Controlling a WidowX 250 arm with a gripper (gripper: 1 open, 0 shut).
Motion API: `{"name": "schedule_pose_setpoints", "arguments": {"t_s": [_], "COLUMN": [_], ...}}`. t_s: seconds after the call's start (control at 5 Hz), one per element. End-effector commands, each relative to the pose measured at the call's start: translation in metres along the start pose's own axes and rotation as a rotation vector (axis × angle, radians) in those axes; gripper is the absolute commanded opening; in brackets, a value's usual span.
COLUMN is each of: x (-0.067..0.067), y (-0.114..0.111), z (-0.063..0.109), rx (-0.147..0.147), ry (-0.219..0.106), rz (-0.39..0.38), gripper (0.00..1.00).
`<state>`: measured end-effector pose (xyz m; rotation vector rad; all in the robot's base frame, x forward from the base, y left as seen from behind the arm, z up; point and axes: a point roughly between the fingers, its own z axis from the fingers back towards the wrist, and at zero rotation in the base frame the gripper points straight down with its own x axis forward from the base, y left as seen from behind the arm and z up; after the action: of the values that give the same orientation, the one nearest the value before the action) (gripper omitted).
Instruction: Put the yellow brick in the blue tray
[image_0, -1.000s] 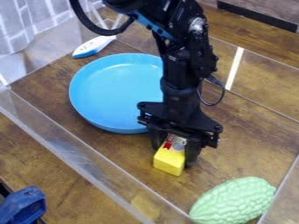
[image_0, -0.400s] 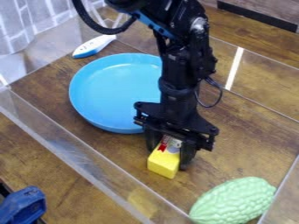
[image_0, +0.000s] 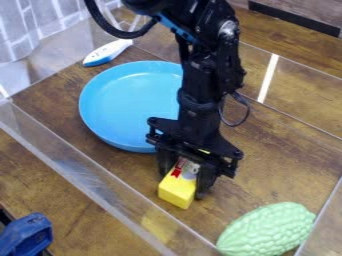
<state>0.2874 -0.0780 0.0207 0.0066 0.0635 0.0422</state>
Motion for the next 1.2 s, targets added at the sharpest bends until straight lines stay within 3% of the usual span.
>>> {"name": "schedule_pose_setpoints", "arguments": {"t_s": [0.0,0.6,1.0], "x": [0.009,0.008,0.009], "y": [0.003,0.007,0.011], "z": [0.022,0.041,0.063], "rx": [-0.006,0.013,0.037], "ry": [-0.046,-0.034,-0.037], "rz": [0.002,-0.008,-0.017], "gripper": [0.00,0.00,0.00]}}
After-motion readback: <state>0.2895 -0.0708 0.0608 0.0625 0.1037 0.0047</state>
